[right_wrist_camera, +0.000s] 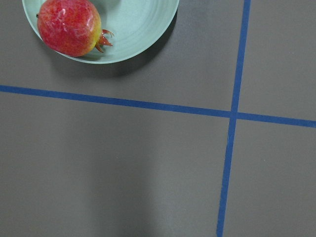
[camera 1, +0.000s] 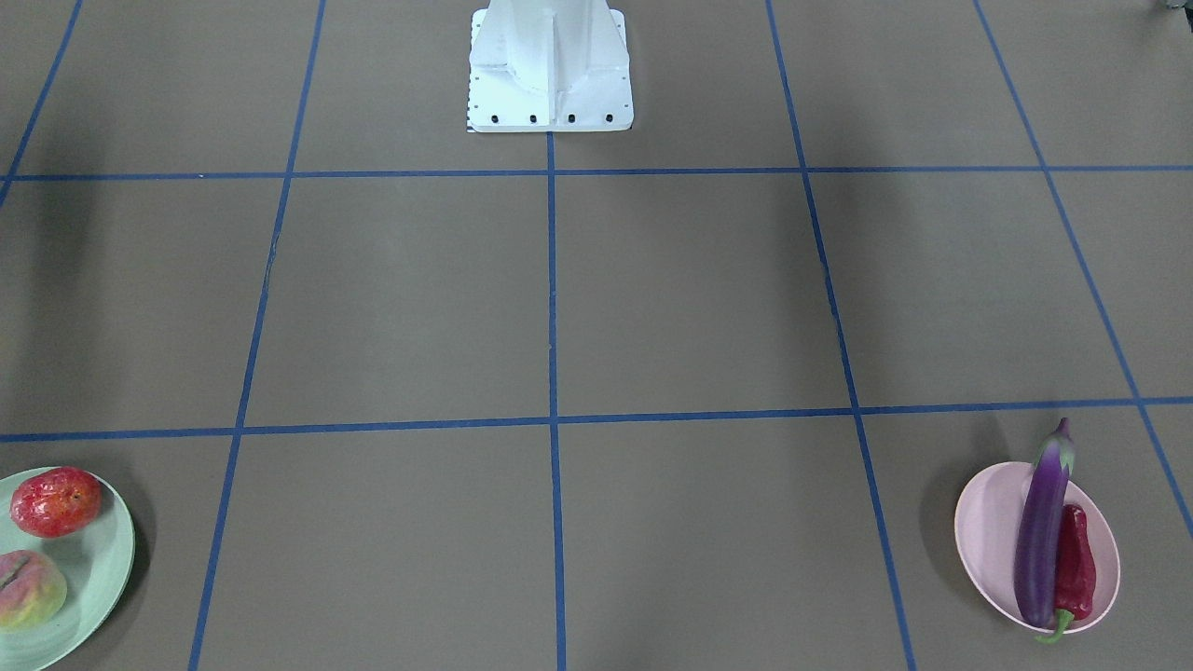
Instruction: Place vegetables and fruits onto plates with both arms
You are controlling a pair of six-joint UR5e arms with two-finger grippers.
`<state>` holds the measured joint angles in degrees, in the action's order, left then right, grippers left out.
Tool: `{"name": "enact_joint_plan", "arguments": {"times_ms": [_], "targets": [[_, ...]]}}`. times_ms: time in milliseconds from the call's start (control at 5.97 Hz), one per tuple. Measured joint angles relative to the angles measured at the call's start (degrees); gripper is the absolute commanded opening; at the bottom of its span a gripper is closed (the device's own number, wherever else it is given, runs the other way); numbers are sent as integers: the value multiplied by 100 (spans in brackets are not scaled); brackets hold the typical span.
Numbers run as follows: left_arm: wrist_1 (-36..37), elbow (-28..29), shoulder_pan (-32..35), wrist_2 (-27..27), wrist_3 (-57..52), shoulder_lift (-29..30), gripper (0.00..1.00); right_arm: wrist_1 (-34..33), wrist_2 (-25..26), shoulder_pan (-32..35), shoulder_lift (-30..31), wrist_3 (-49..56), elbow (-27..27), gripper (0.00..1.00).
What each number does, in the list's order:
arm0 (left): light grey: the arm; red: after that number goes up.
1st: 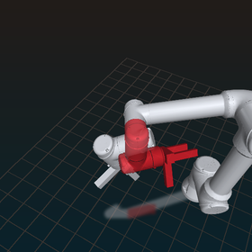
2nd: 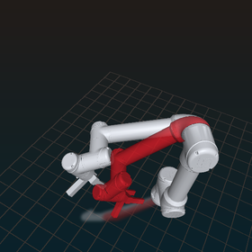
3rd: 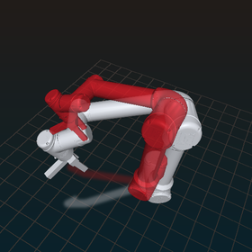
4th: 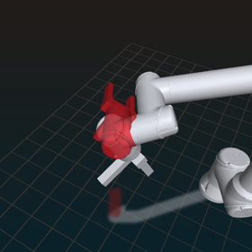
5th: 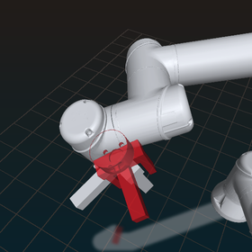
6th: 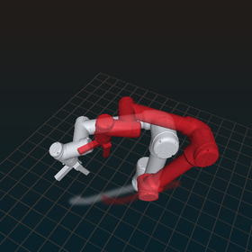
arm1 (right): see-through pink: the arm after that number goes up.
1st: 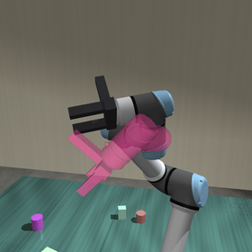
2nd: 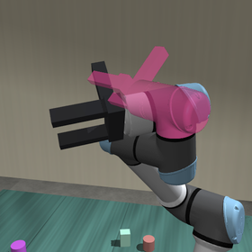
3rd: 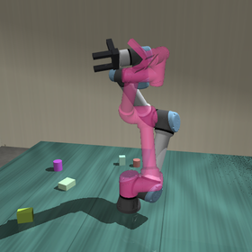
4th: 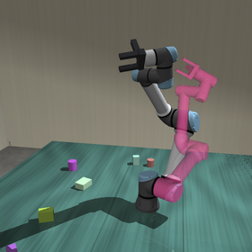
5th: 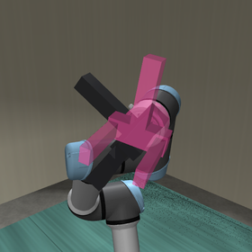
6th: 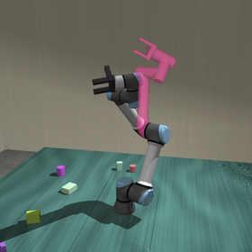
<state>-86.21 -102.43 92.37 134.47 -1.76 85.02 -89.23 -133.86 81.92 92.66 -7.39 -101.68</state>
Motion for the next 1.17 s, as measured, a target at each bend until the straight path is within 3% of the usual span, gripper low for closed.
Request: {"name": "enact_joint_plan", "arguments": {"times_ms": [838,1173], "targets": [[-101,0,0,9,0,-11,100,7,-8,5,24,-380,-44,100],[-113,3,0,9,0,-11,100,379,-8,7,111,-362,-7,100]]}}
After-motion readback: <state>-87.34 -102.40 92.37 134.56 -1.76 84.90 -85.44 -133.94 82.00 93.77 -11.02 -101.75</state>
